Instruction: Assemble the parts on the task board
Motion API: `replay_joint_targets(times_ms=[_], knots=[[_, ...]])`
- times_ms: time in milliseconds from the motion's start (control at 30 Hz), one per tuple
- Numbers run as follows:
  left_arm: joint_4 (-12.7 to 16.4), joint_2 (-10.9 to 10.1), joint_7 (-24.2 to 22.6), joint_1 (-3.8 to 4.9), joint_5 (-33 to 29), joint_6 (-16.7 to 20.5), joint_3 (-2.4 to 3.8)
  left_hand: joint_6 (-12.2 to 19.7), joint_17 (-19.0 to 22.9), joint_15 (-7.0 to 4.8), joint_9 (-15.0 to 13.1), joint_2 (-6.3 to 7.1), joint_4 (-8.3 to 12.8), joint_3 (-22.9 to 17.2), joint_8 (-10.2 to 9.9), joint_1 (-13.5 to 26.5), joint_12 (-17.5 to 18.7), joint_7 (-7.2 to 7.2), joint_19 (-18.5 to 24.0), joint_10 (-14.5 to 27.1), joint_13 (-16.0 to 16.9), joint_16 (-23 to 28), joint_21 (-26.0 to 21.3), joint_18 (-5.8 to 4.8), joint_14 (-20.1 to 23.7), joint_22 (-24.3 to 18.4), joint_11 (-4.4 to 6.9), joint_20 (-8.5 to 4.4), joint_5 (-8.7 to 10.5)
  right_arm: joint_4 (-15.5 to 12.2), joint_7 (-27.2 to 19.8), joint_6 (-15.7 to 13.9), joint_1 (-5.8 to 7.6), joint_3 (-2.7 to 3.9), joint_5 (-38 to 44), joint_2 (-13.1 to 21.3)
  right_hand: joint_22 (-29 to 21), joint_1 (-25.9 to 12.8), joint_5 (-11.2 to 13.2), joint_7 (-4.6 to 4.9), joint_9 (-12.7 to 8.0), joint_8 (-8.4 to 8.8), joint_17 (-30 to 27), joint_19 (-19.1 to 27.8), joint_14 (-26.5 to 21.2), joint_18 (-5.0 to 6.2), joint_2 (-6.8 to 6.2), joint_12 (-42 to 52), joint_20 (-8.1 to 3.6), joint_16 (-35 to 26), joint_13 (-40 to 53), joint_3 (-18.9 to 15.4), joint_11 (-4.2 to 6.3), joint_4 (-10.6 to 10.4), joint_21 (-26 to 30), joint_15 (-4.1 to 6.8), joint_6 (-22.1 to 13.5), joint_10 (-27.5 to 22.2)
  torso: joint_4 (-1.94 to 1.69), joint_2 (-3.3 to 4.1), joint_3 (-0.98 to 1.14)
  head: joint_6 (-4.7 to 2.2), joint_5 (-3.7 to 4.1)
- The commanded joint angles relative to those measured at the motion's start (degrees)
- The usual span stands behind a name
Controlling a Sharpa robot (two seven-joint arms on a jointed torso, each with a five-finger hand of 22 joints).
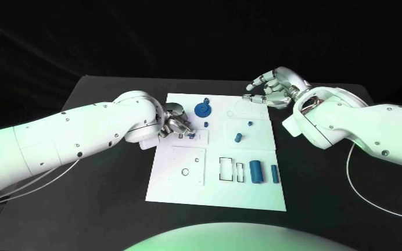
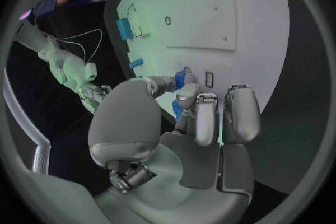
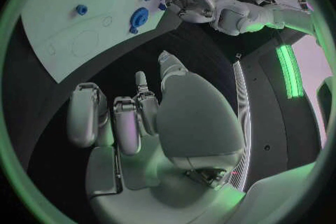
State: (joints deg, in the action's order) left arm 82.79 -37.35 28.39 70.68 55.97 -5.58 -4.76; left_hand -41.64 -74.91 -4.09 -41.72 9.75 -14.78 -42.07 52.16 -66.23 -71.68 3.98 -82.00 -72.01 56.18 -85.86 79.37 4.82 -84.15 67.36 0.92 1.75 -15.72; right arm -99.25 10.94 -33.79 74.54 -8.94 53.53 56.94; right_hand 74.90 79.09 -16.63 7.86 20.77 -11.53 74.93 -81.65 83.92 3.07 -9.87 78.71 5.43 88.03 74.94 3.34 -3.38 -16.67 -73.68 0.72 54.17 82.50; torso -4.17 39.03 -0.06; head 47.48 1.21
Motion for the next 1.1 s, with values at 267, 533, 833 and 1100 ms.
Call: replay_joint_targets(times_ms=[267, 533, 833, 1100], knots=[[0.2, 0.4, 0.2, -0.06, 3.7, -2.4, 0.03, -0.8, -4.9, -0.41, -0.1, 0.06, 11.4, -11.9, 0.3, 0.9, -0.2, -0.41, -0.1, -0.4, -0.1, -0.2, 0.3, -0.44, -3.4, 0.0, -0.04, -0.15, -0.58, 0.0, 0.0, 0.8, -0.05, -0.01, 0.8, 0.0, 4.4, -0.3, -0.2, 0.03, 0.1, -0.23, 7.6, 0.5, 4.4, 0.93, 0.38, -0.2, -0.10, -0.2, 4.1, -0.4, 0.23, 0.0, 0.2, 0.10, 0.3, -0.2, -0.02, 0.03, 0.04, 0.26, 0.05], [0.1, 0.4, 0.5, -0.06, 4.6, -4.4, 0.03, -1.0, -4.9, -0.47, -0.2, 0.29, 11.7, -12.1, 0.4, 1.2, -0.2, -0.46, -0.1, -0.6, -0.1, -0.2, 0.2, -0.43, -3.4, 0.0, 0.02, -0.21, -1.56, 0.1, 0.0, 0.8, -0.07, -0.01, 0.8, 0.0, 4.4, -0.3, -0.2, 0.03, 0.1, -0.23, 7.6, 0.5, 4.4, 0.93, 0.38, -0.2, -0.10, -0.2, 4.1, -0.4, 0.23, 0.0, 0.2, 0.10, 0.3, -0.2, -0.08, -0.05, 0.02, 0.42, 0.08], [0.0, 0.4, 0.6, -0.06, 4.8, -4.7, 0.03, -1.3, -4.9, -0.56, -0.3, 0.49, 12.0, -12.2, 0.4, 1.7, -0.2, -0.56, -0.2, -0.8, 0.0, -0.2, 0.3, -0.45, -3.4, 0.0, 0.12, -0.27, -3.14, 0.0, 0.0, 0.8, -0.09, -0.01, 0.8, 0.0, 4.4, -0.3, -0.2, 0.03, 0.1, -0.23, 7.6, 0.5, 4.4, 0.93, 0.38, -0.2, -0.10, -0.2, 4.1, -0.4, 0.23, 0.0, 0.2, 0.10, 0.3, -0.2, -0.01, 0.02, 0.02, 0.36, 0.05], [0.0, 0.6, 0.6, -0.06, 4.9, -4.6, 0.03, -1.4, -5.0, -0.59, -0.4, 0.56, 12.1, -12.2, 0.4, 1.9, -0.2, -0.60, -0.2, -0.9, 0.0, -0.2, 0.3, -0.46, -3.4, 0.1, 0.16, -0.30, -3.76, 0.0, 0.0, 0.8, -0.10, -0.01, 0.9, 0.0, 4.4, -0.3, -0.2, 0.03, 0.1, -0.23, 7.6, 0.5, 4.4, 0.93, 0.38, -0.2, -0.10, -0.2, 4.1, -0.4, 0.23, 0.0, 0.2, 0.10, 0.3, -0.2, -0.04, 0.03, 0.04, 0.43, 0.14]])
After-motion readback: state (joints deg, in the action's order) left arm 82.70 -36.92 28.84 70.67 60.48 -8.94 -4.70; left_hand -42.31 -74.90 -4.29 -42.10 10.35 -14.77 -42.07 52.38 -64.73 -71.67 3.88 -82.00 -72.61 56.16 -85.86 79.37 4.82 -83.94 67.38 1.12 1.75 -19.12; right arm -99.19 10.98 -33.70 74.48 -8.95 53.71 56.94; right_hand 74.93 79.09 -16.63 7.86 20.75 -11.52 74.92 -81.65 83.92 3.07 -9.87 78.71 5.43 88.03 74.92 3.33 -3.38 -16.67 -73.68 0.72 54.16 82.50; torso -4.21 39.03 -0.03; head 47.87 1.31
